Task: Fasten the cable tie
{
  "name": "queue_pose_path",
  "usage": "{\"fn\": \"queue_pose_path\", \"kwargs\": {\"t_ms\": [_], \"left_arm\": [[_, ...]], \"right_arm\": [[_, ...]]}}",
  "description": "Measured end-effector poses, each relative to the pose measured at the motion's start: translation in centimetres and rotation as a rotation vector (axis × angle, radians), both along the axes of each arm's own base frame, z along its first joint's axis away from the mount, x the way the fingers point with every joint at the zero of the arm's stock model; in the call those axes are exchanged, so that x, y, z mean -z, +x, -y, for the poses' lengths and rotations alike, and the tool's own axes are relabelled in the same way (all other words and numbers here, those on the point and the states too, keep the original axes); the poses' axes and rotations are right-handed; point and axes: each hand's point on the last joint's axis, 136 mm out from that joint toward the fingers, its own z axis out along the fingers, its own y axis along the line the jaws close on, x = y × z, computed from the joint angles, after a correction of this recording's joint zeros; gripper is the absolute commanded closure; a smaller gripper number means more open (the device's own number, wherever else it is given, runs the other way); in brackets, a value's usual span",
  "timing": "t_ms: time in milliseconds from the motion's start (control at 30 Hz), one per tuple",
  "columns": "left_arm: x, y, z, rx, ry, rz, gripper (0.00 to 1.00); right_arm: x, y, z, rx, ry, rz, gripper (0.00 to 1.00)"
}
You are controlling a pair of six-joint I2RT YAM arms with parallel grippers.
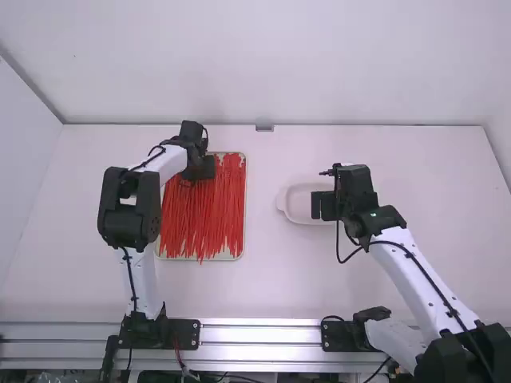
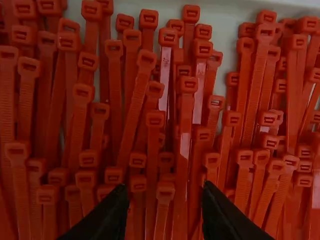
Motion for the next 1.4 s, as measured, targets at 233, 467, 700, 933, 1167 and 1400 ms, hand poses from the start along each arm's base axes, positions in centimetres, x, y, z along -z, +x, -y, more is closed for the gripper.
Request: {"fn": "queue_pose_path", "kwargs": {"t_ms": [233,467,700,933,1167,1400], "left_arm": [[0.06,-0.08,-0.21,-0.007,0.01,-0.004,0.64],[0.13,0.17,-0.44,-0.014,0.022,0.01,0.68],[0.85,-0.13,-0.46,-0.014,0.022,0.011,0.7],[0.7,0.2,-0.43,-0.014,0.02,0.025,0.75],[0.66,0.3,-0.42,-0.014,0.02,0.03,0.81],[0.64,0.36,-0.42,-0.014,0.02,0.032,0.88]], "right_arm": [[-0.01,-0.03,-0.1,-0.003,0.001,0.0,0.02],[0.0,-0.04,-0.09,-0.003,0.0,0.0,0.02],[0.02,-0.05,-0.09,-0.002,0.0,-0.002,0.02],[0.01,-0.05,-0.1,-0.004,-0.001,-0.001,0.02],[0.02,-0.05,-0.09,-0.002,0.001,-0.002,0.02],[0.01,-0.05,-0.08,-0.002,0.0,-0.001,0.02]]}}
